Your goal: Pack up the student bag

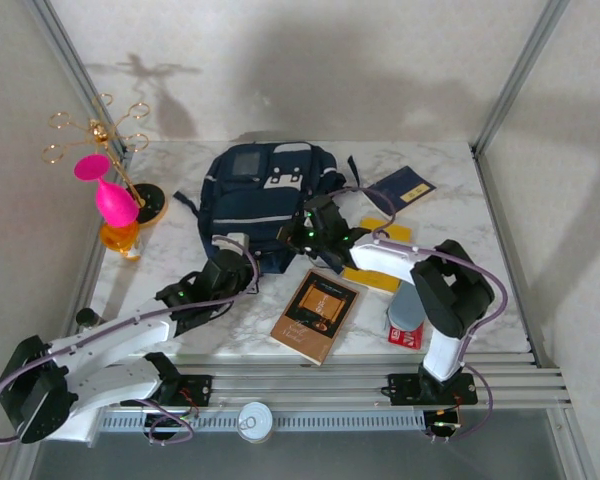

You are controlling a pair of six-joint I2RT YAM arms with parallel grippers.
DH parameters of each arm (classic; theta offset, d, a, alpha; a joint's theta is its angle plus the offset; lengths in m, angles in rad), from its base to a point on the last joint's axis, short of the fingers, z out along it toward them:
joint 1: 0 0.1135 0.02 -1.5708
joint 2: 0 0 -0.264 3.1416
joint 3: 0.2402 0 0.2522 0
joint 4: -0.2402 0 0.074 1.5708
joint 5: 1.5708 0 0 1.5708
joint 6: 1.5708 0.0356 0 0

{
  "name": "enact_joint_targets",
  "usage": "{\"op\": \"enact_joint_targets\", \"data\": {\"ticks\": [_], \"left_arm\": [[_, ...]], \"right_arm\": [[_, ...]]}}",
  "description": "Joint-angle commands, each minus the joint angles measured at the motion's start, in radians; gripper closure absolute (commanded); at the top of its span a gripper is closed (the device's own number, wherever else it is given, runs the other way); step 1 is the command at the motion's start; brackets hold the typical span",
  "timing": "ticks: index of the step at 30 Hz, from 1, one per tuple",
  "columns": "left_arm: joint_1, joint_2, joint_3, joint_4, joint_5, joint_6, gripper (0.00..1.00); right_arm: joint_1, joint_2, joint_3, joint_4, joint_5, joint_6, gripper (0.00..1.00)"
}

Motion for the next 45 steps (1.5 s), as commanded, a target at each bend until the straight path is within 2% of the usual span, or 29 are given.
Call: {"op": "enact_joint_targets", "data": {"ticks": [1, 5, 8, 9, 11, 13, 15, 16, 19, 21, 23, 26, 30, 34, 37, 39, 40, 43, 45], "left_arm": [[0.015, -0.017, -0.039, -0.046, -0.048, -0.056, 1.00], [0.047, 0.045, -0.059, 0.015, -0.007, -0.063, 1.00], [0.054, 0.105, -0.037, 0.060, -0.002, -0.044, 1.00], [0.055, 0.122, -0.028, 0.076, 0.012, -0.036, 1.00], [0.055, 0.152, -0.003, 0.108, 0.042, -0.023, 1.00], [0.055, 0.172, 0.015, 0.122, 0.054, -0.023, 1.00], [0.055, 0.186, 0.027, 0.129, 0.060, -0.024, 1.00], [0.055, 0.191, 0.034, 0.129, 0.065, -0.026, 1.00], [0.053, 0.198, 0.039, 0.144, 0.087, -0.027, 1.00], [0.053, 0.202, 0.039, 0.156, 0.099, -0.029, 1.00], [0.052, 0.208, 0.039, 0.162, 0.106, -0.032, 1.00], [0.051, 0.210, 0.039, 0.163, 0.102, -0.032, 1.00], [0.051, 0.212, 0.038, 0.174, 0.122, -0.026, 1.00], [0.051, 0.214, 0.038, 0.187, 0.134, -0.023, 1.00], [0.052, 0.213, 0.044, 0.182, 0.132, -0.008, 1.00], [0.051, 0.213, 0.047, 0.176, 0.123, -0.001, 1.00], [0.051, 0.212, 0.048, 0.172, 0.120, 0.003, 1.00], [0.052, 0.202, 0.049, 0.152, 0.098, 0.008, 1.00], [0.053, 0.185, 0.043, 0.137, 0.064, 0.002, 1.00]], "right_arm": [[-0.148, -0.094, -0.013, -0.001, -0.136, -0.186, 1.00], [-0.262, -0.046, 0.048, -0.075, -0.283, -0.273, 1.00], [-0.274, 0.014, 0.123, -0.164, -0.293, -0.311, 0.91], [-0.273, 0.022, 0.130, -0.170, -0.296, -0.310, 0.84], [-0.276, 0.017, 0.134, -0.204, -0.267, -0.303, 0.61], [-0.278, -0.011, 0.135, -0.282, -0.190, -0.310, 0.43], [-0.272, -0.064, 0.124, -0.381, -0.064, -0.300, 0.30], [-0.269, -0.092, 0.105, -0.411, -0.027, -0.283, 0.26], [-0.251, -0.195, -0.026, -0.397, -0.010, -0.169, 0.18], [-0.223, -0.265, -0.158, -0.257, -0.077, -0.033, 0.14], [-0.145, -0.311, -0.231, -0.160, -0.033, 0.113, 0.10], [-0.040, -0.291, -0.253, -0.063, 0.039, 0.285, 0.08], [0.041, -0.205, -0.209, 0.010, 0.115, 0.429, 0.06], [0.075, -0.095, -0.164, 0.080, 0.183, 0.531, 0.06], [0.069, 0.013, -0.071, 0.048, 0.205, 0.523, 0.08], [0.067, 0.066, -0.026, 0.061, 0.222, 0.499, 0.19], [0.067, 0.083, -0.013, 0.079, 0.232, 0.483, 0.29], [0.069, 0.118, 0.011, 0.177, 0.191, 0.414, 0.74], [0.076, 0.128, 0.042, 0.166, 0.156, 0.365, 0.86]]}}
